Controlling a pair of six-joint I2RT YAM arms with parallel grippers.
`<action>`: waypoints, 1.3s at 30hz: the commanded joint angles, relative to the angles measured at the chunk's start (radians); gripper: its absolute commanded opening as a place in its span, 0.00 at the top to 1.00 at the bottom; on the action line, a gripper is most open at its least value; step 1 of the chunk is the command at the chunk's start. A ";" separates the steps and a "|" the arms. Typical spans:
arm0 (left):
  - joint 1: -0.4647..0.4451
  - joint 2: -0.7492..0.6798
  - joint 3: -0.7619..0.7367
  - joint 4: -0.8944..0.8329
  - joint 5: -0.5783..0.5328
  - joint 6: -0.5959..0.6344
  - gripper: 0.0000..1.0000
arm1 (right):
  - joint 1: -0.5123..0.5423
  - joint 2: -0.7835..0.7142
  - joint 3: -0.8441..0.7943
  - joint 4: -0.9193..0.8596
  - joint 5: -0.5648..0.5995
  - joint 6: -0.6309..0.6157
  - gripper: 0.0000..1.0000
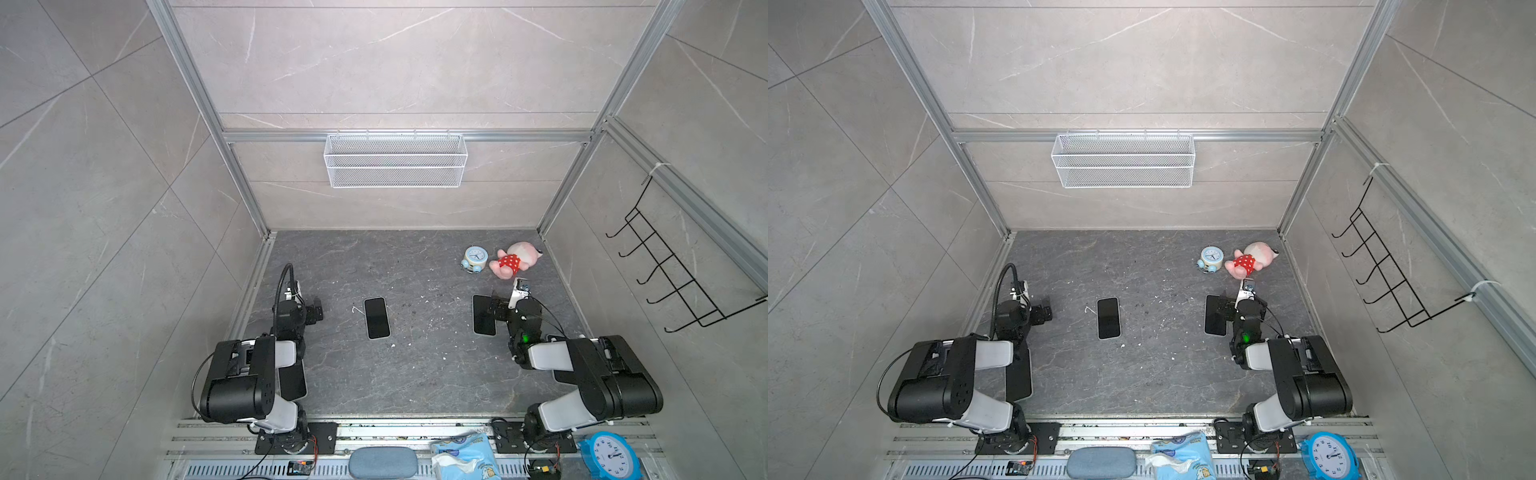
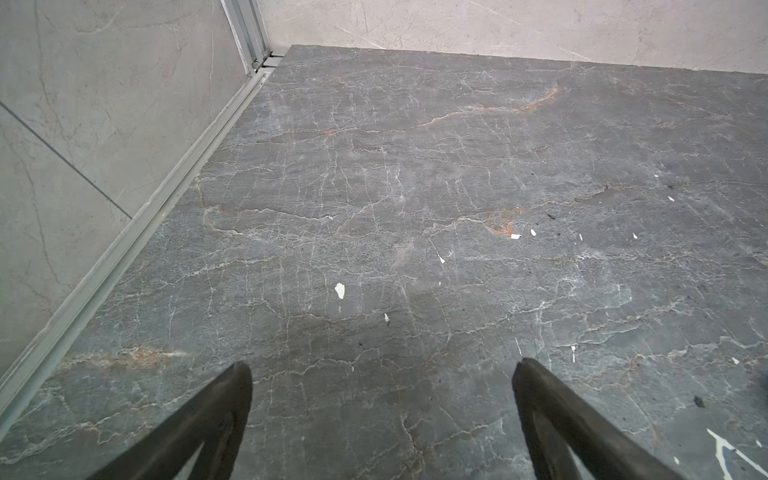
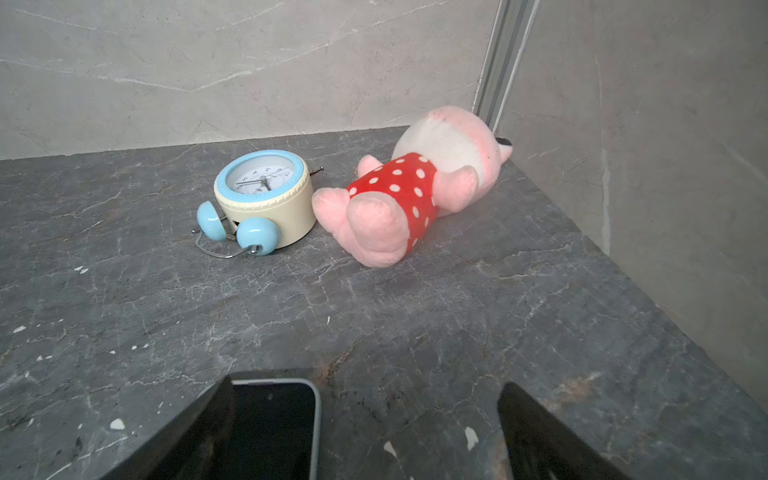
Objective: Take the phone out of the phone case
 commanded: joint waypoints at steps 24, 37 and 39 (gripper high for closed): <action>0.005 -0.008 0.006 0.033 0.009 -0.014 0.00 | -0.002 -0.003 0.011 -0.004 -0.003 0.012 0.00; 0.009 -0.008 0.014 0.017 0.058 -0.003 0.00 | -0.002 -0.005 0.011 -0.004 -0.003 0.012 0.00; 0.010 -0.009 0.013 0.020 0.056 -0.005 0.00 | -0.002 -0.005 0.011 -0.004 -0.004 0.011 0.00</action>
